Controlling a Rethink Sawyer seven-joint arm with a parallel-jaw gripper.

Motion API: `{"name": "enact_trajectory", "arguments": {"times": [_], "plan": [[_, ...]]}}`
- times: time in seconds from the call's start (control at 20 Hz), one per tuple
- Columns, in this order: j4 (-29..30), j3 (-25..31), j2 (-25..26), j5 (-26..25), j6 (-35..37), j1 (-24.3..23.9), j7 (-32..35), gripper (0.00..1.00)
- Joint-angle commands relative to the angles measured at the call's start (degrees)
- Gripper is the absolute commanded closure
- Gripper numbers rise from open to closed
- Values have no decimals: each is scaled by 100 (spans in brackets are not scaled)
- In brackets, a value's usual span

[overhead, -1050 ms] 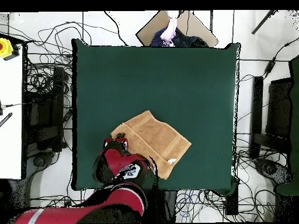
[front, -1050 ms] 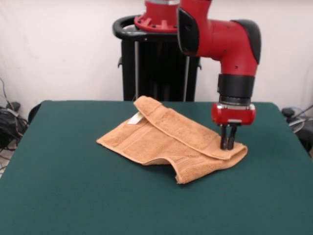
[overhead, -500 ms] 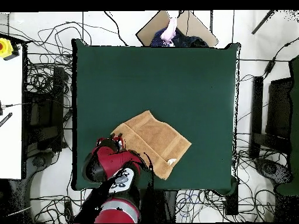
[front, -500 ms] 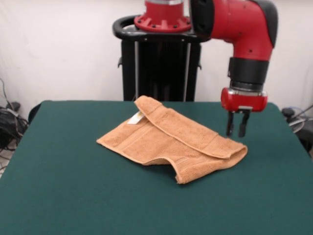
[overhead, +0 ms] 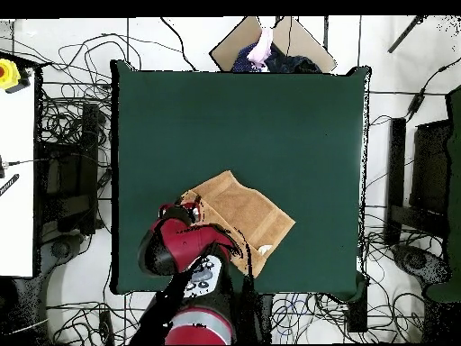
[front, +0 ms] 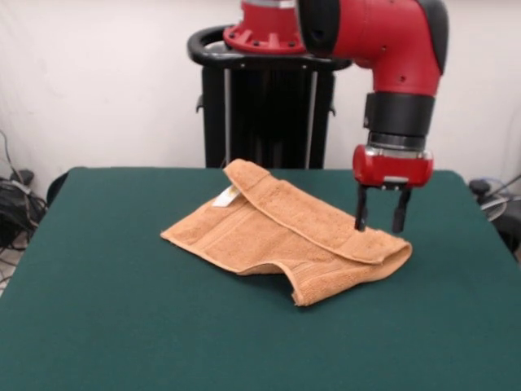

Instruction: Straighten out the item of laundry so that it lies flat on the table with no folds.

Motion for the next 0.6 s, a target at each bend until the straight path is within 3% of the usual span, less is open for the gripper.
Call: {"name": "enact_trajectory", "arguments": {"times": [0.05, 0.15, 0.3, 0.45, 0.6], "plan": [[-481, -429, 487, 138, -1143, 428, 652, 0], [-609, -513, 1053, 394, -1724, 533, 771, 0], [-883, -27, 1750, 328, -1527, 296, 819, 0], [-917, 138, 1701, 287, -651, 295, 577, 0], [-972, -137, 1712, 323, -539, 503, 418, 0]]}}
